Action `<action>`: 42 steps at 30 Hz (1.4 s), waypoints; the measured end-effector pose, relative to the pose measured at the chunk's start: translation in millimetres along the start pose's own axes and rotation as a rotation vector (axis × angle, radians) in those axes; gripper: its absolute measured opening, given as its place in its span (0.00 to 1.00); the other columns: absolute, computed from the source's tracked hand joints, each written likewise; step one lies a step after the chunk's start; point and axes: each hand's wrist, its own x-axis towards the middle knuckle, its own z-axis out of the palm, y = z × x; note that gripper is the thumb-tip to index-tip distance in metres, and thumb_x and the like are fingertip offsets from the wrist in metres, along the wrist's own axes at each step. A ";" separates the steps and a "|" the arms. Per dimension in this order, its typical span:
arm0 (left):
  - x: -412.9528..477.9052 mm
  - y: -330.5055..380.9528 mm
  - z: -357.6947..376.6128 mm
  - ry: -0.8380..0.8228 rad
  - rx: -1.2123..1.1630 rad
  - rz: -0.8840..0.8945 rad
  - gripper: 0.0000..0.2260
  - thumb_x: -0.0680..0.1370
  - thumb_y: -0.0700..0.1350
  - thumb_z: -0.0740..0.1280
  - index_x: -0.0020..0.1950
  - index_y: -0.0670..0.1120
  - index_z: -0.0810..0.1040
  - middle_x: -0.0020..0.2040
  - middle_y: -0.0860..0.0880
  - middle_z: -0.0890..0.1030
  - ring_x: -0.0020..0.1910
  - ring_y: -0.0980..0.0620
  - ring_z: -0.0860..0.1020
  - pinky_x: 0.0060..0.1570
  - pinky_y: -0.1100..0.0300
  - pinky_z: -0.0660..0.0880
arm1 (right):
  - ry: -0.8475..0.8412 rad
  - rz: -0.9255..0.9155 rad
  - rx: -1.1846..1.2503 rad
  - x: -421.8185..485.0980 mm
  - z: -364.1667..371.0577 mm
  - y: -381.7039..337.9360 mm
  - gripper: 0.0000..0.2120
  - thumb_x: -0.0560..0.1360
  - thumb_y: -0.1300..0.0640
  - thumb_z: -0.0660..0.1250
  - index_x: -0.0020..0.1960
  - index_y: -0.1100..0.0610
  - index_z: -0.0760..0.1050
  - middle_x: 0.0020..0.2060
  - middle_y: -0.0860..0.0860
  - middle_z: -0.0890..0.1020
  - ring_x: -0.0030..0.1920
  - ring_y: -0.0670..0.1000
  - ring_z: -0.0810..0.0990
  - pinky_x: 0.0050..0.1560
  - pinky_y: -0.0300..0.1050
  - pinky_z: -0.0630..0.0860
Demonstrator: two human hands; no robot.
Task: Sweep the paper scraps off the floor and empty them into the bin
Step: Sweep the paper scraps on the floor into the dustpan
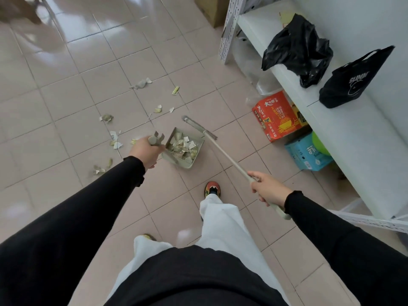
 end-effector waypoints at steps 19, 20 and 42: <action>-98.5 -210.6 -285.9 0.157 0.000 -0.120 0.08 0.76 0.38 0.69 0.55 0.41 0.81 0.32 0.47 0.71 0.28 0.49 0.67 0.29 0.62 0.66 | -0.063 -0.107 0.027 -33.4 241.4 -118.5 0.26 0.79 0.60 0.58 0.76 0.48 0.64 0.44 0.54 0.78 0.28 0.51 0.71 0.22 0.40 0.69; -96.0 -215.9 -298.1 0.161 0.011 -0.131 0.08 0.76 0.38 0.70 0.55 0.40 0.81 0.32 0.47 0.70 0.28 0.49 0.68 0.29 0.62 0.66 | -0.076 -0.111 0.022 -30.6 247.3 -125.6 0.26 0.79 0.60 0.58 0.76 0.48 0.64 0.44 0.54 0.78 0.28 0.51 0.71 0.23 0.41 0.69; -55.2 -378.5 -536.7 -0.044 0.171 -0.119 0.05 0.76 0.40 0.70 0.52 0.44 0.81 0.37 0.38 0.76 0.28 0.48 0.70 0.28 0.62 0.68 | -0.025 -0.038 0.039 -82.1 485.6 -261.0 0.25 0.78 0.62 0.56 0.74 0.52 0.67 0.40 0.52 0.78 0.29 0.52 0.71 0.29 0.45 0.71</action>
